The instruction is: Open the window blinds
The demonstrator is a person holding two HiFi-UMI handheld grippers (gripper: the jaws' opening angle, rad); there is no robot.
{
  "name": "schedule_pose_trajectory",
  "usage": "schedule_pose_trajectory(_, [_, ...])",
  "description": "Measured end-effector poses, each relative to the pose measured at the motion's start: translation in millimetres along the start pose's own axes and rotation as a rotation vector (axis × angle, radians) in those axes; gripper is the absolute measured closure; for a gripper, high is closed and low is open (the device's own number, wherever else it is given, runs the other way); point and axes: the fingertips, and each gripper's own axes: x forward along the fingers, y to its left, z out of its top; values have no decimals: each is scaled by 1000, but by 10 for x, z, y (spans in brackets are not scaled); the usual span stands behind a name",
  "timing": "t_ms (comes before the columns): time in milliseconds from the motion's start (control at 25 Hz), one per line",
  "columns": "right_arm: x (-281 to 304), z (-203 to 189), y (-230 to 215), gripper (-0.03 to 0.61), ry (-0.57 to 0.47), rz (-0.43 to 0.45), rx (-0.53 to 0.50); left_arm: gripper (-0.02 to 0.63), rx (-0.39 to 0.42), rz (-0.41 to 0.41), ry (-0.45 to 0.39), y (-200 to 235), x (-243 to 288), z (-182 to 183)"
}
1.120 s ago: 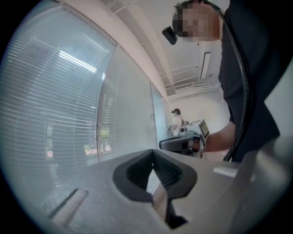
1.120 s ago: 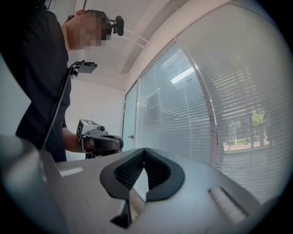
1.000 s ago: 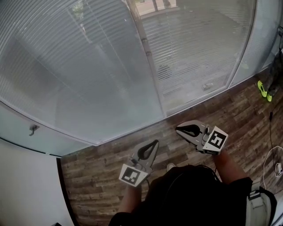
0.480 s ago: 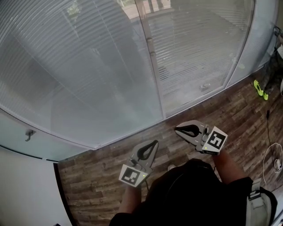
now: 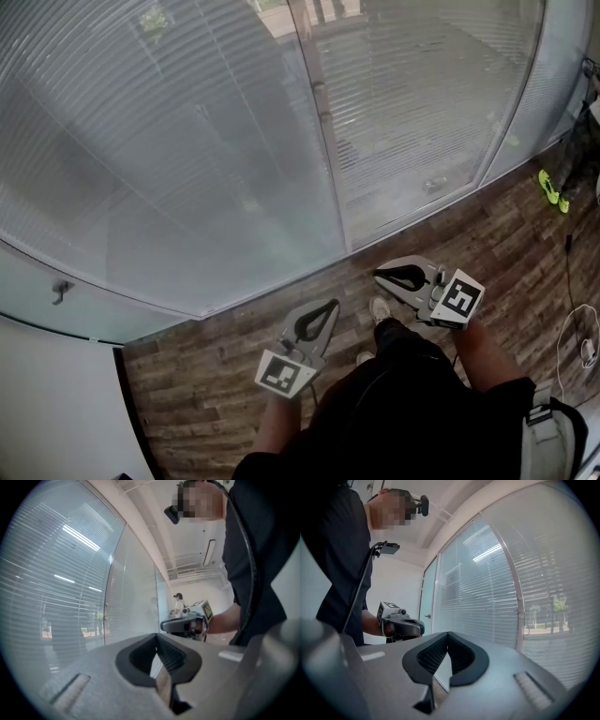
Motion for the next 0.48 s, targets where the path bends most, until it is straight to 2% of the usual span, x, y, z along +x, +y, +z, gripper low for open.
schedule_pose_trajectory(480, [350,46,-683,574,-9,48,3,609,-4,56,23,580,412,46])
